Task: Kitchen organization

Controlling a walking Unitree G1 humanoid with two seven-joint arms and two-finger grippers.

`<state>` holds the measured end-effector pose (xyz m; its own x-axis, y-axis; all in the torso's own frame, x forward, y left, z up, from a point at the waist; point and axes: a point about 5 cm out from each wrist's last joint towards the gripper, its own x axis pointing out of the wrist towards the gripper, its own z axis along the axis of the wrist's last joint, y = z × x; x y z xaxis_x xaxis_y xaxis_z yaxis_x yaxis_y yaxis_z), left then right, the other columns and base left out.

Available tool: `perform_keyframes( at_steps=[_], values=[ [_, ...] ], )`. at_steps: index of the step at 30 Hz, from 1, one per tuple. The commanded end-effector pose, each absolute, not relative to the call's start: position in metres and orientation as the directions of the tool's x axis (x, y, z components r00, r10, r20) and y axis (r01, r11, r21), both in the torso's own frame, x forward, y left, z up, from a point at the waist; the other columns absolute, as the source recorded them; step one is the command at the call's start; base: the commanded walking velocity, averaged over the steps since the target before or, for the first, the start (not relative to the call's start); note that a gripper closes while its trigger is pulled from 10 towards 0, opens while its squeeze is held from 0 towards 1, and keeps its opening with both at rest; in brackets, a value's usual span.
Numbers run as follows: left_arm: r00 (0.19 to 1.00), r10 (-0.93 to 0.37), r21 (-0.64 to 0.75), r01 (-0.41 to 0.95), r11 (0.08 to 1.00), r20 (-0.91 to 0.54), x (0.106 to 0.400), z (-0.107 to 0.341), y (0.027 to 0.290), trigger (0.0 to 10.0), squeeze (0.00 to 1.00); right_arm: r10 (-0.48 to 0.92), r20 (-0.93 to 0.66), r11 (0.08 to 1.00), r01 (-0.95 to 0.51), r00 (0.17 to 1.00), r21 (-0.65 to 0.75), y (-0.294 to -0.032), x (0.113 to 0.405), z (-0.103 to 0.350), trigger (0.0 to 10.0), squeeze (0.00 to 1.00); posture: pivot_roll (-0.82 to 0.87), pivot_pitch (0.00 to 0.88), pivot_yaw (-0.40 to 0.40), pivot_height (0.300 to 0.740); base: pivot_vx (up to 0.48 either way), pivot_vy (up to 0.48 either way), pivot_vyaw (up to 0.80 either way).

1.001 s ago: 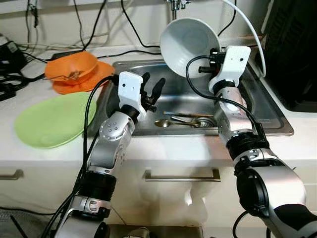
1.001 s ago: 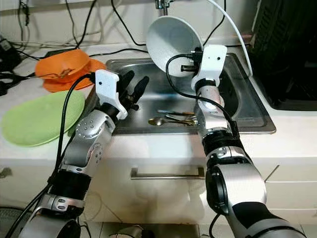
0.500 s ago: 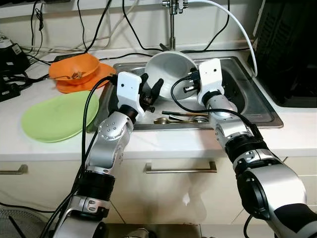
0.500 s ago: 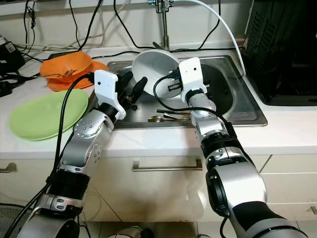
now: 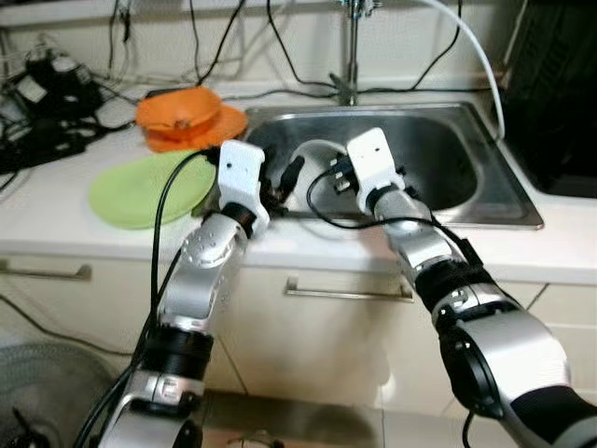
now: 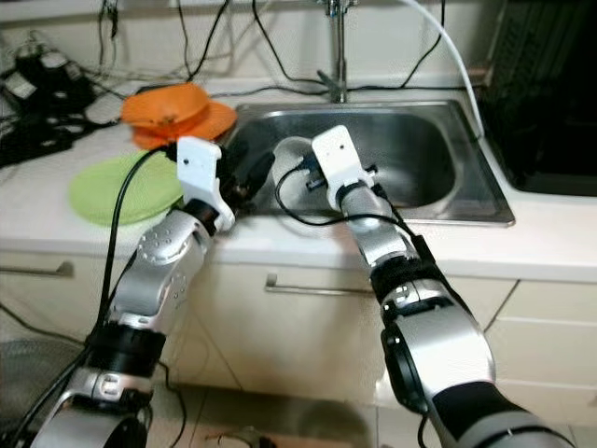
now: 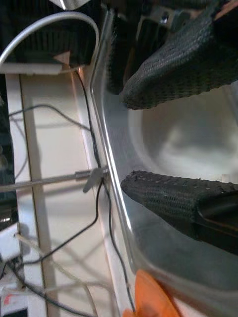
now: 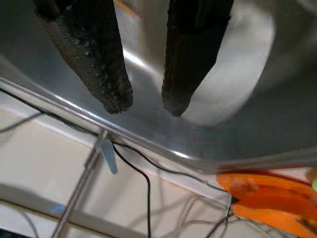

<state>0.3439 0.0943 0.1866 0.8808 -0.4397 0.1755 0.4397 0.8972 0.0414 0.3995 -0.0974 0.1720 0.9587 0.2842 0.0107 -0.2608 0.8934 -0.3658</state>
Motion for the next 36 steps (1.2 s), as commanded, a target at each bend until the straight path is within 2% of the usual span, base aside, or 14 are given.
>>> perform_keyframes(
  at_steps=[1, 27, 28, 29, 31, 36],
  values=[
    [0.882, -0.437, 0.052, 0.435, 0.899, 0.176, 0.344, 0.189, 0.098, 10.0, 0.00, 0.293, 0.023, 0.889, -0.264, 0.956, -0.374, -0.094, 0.400, 0.176, 10.0, 1.00, 0.17, 0.020, 0.101, 0.740, 0.000, 0.000, 0.00],
    [0.882, -0.437, 0.052, 0.435, 0.899, 0.176, 0.344, 0.189, 0.098, 10.0, 0.00, 0.293, 0.023, 0.889, -0.264, 0.956, -0.374, -0.094, 0.400, 0.176, 10.0, 1.00, 0.17, 0.020, 0.101, 0.740, 0.000, 0.000, 0.00],
    [0.913, -0.357, 0.053, 0.354, 0.934, 0.198, 0.349, 0.192, 0.114, 10.0, 0.00, 0.257, 0.160, 0.935, -0.203, 0.953, -0.291, -0.097, 0.399, 0.193, 10.0, 0.00, 0.15, 0.045, 0.105, 0.740, 0.000, 0.000, 0.00],
    [0.932, -0.291, 0.053, 0.286, 0.957, 0.216, 0.353, 0.194, 0.127, 10.0, 0.00, 0.216, 0.261, 0.963, -0.161, 0.941, -0.218, -0.102, 0.397, 0.205, 10.0, 0.00, 0.15, 0.045, 0.105, 0.740, 0.000, 0.000, 0.00],
    [0.946, -0.217, 0.049, 0.212, 0.976, 0.239, 0.357, 0.197, 0.143, 10.0, 0.00, 0.156, 0.364, 0.985, -0.118, 0.918, -0.127, -0.110, 0.394, 0.217, 10.0, 0.00, 0.15, 0.047, 0.105, 0.740, 0.000, 0.000, 0.00],
    [0.948, -0.200, 0.047, 0.194, 0.980, 0.249, 0.358, 0.199, 0.148, 10.0, 0.00, 0.147, 0.377, 0.987, -0.111, 0.914, -0.116, -0.111, 0.392, 0.218, 10.0, 0.00, 0.14, 0.048, 0.105, 0.740, 0.000, 0.000, 0.00]
  ],
)
